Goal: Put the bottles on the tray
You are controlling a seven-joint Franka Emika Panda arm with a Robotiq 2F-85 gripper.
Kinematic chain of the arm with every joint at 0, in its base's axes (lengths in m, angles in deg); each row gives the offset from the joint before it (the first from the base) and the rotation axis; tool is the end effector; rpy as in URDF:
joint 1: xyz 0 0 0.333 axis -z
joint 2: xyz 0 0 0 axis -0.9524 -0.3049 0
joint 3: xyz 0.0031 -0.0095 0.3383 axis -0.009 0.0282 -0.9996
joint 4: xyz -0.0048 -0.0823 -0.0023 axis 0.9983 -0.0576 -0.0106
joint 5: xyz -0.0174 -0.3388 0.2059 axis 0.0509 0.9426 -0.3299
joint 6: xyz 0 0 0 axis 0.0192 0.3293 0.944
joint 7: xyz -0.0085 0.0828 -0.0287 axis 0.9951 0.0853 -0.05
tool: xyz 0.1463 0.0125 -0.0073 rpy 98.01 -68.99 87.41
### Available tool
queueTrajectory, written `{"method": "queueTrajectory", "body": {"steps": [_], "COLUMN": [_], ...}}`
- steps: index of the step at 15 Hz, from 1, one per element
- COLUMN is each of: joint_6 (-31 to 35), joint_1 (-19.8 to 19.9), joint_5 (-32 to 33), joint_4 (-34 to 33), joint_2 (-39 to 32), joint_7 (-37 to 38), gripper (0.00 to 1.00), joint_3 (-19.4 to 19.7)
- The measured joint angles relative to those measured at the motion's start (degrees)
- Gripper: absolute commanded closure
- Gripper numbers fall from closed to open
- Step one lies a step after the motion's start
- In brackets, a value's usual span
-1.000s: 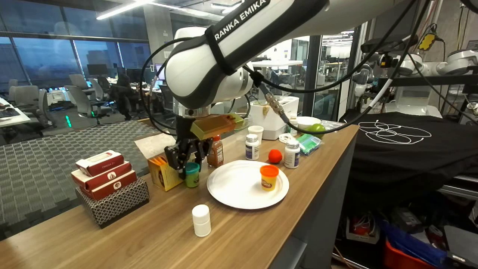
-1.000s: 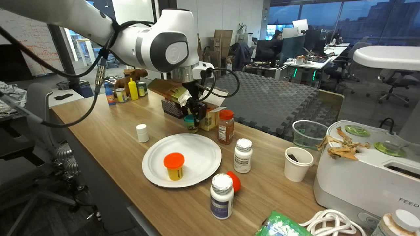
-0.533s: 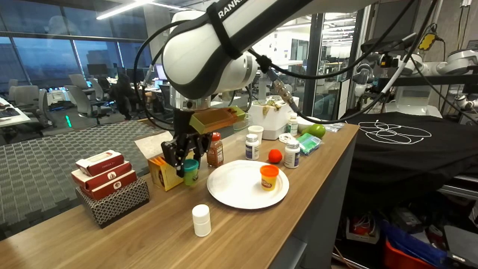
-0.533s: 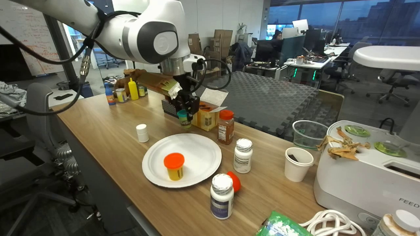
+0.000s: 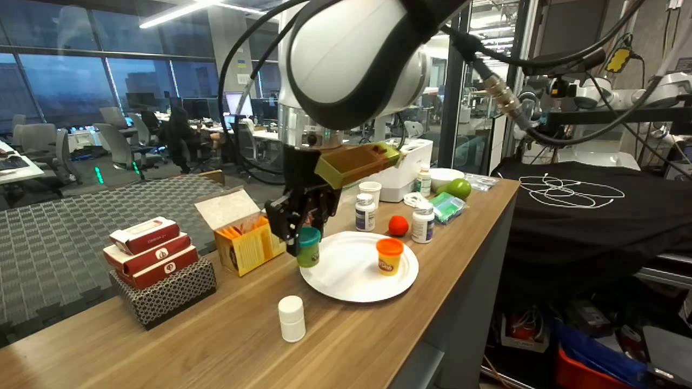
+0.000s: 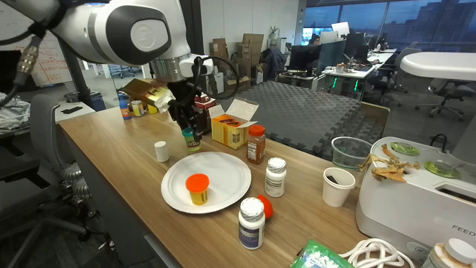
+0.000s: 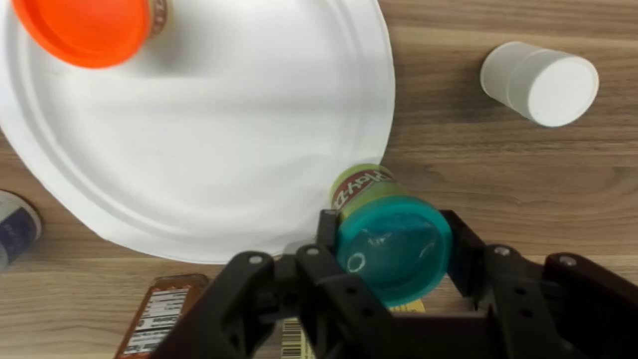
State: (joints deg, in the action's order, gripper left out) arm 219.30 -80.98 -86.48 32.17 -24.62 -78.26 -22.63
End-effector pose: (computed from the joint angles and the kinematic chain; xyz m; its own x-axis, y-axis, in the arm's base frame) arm 0.6837 0.1208 0.2989 0.9833 0.0362 0.1783 0.0371 -0.9993 -0.0021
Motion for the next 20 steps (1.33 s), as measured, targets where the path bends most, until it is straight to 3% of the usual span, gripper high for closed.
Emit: {"method": "queueTrajectory", "body": {"steps": [5,9,20], "joint_6": [3.58,5.33,8.3], "joint_1": [0.88,2.6,3.12], "joint_5": [1.08,0.18,-2.76], "joint_4": [14.15,21.47,23.95], "joint_2": [9.96,13.78,14.9], "joint_7": [2.42,2.37,2.18], "gripper": [0.72,0.72,0.72], "joint_3": [2.07,2.09,0.23]}}
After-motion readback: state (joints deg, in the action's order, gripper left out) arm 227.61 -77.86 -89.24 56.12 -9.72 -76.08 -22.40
